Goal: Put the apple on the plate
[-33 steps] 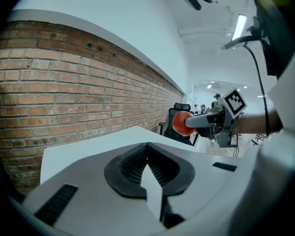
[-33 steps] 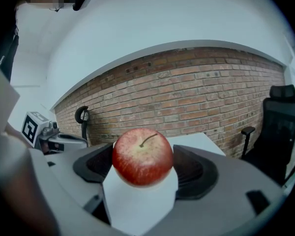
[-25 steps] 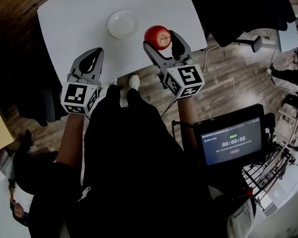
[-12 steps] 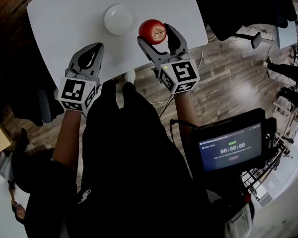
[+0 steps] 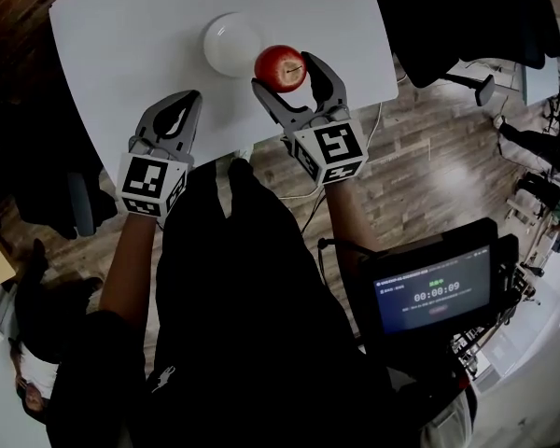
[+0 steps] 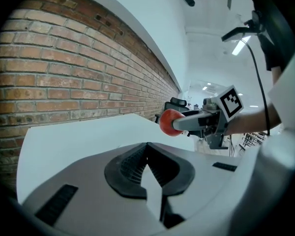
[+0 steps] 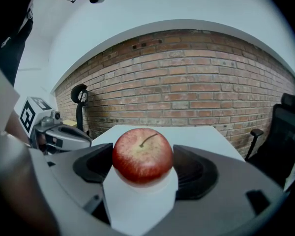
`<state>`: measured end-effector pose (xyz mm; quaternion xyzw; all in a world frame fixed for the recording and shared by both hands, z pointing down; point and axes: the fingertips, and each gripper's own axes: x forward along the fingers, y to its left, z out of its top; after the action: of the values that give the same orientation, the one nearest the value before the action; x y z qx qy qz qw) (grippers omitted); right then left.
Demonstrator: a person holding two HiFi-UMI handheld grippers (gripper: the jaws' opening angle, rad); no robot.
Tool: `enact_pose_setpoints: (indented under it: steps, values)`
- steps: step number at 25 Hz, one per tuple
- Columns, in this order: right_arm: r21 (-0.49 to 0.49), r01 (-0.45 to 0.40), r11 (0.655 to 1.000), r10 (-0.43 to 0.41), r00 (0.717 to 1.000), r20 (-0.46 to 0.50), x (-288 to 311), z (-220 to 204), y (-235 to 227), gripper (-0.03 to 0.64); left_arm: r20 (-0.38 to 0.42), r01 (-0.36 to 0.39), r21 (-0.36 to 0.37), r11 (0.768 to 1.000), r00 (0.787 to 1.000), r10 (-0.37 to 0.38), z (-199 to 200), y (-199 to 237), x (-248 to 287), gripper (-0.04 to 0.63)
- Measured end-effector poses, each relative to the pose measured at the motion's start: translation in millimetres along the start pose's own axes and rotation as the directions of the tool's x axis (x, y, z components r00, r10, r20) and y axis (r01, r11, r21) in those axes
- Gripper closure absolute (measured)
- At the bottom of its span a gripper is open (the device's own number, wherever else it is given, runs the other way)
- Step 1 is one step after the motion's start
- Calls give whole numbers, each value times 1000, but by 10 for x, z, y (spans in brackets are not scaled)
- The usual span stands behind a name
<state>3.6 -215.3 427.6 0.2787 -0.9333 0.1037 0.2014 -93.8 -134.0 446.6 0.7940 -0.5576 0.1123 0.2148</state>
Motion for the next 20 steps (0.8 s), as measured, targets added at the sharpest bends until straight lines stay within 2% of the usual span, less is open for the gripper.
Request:
enact_pose_setpoints:
  steps: [9, 20]
  values:
    - [-16, -25, 1000, 25, 998, -52, 339, -215, 52, 238, -24, -18, -9, 1000, 1000, 17, -161, 141, 81, 589]
    - [-43, -34, 998, 29, 993, -113, 643, -439, 2, 238, -28, 5, -26, 1000, 1000, -6, -209, 148, 241, 589]
